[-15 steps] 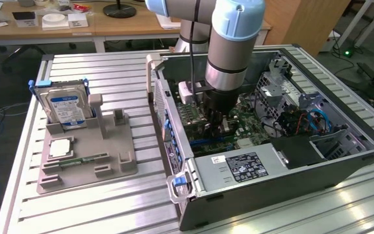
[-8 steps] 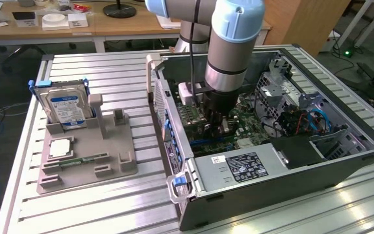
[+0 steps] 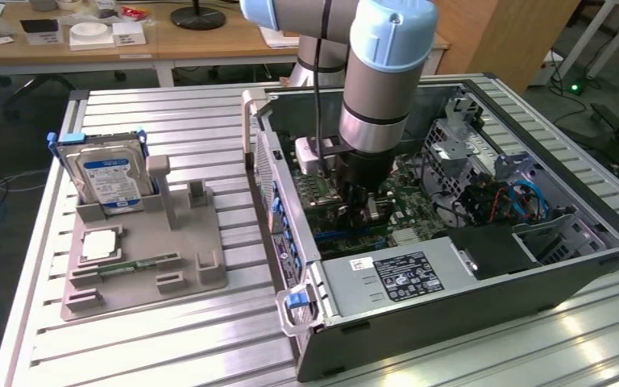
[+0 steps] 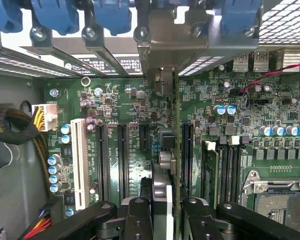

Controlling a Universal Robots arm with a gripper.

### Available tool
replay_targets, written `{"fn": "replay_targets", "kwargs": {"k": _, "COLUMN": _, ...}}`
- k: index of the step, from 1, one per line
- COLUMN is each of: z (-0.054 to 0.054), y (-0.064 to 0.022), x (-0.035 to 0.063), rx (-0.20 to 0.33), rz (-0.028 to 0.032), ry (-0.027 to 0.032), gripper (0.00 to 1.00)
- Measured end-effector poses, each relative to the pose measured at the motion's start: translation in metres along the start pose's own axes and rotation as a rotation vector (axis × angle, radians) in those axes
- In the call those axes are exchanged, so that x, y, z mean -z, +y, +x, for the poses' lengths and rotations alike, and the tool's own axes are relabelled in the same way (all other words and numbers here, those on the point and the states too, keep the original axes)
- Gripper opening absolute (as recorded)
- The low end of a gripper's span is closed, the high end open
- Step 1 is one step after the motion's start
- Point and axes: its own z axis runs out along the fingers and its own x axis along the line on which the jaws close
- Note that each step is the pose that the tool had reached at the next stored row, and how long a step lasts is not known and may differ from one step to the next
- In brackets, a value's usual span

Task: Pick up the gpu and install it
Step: 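Insert the gpu into the slot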

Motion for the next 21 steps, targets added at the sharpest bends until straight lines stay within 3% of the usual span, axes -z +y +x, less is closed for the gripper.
{"fn": "replay_targets", "kwargs": {"k": 21, "z": -0.0007, "y": 0.0002, "x": -0.0024, "rx": 0.000, "rz": -0.0002, "ry": 0.0001, "gripper": 0.28}}
